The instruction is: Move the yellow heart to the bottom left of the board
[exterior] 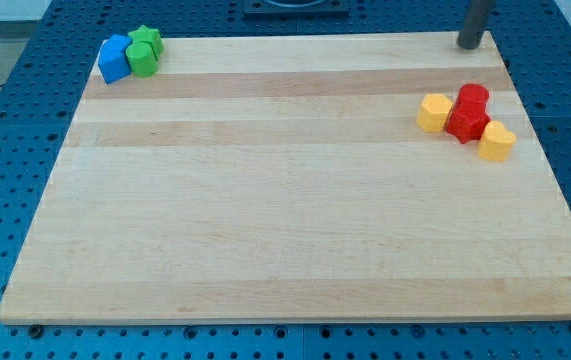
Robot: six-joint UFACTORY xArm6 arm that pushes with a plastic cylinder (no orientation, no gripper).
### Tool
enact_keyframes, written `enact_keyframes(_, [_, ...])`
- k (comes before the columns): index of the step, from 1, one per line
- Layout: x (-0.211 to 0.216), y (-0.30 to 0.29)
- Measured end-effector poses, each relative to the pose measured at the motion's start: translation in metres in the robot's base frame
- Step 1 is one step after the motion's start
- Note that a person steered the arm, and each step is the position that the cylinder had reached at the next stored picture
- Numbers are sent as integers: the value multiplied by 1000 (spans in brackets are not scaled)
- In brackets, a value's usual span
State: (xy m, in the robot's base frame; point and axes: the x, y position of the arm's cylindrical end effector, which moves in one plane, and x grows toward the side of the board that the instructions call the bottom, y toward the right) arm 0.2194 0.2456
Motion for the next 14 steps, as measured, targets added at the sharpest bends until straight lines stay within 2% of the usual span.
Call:
enact_keyframes(1, [20, 0])
enact_keyframes(3, [93, 19])
enact_keyframes(5, [127, 20])
enact_keyframes(8, [151, 18])
enact_keyframes(10, [187, 17])
enact_keyframes(14, [210, -68])
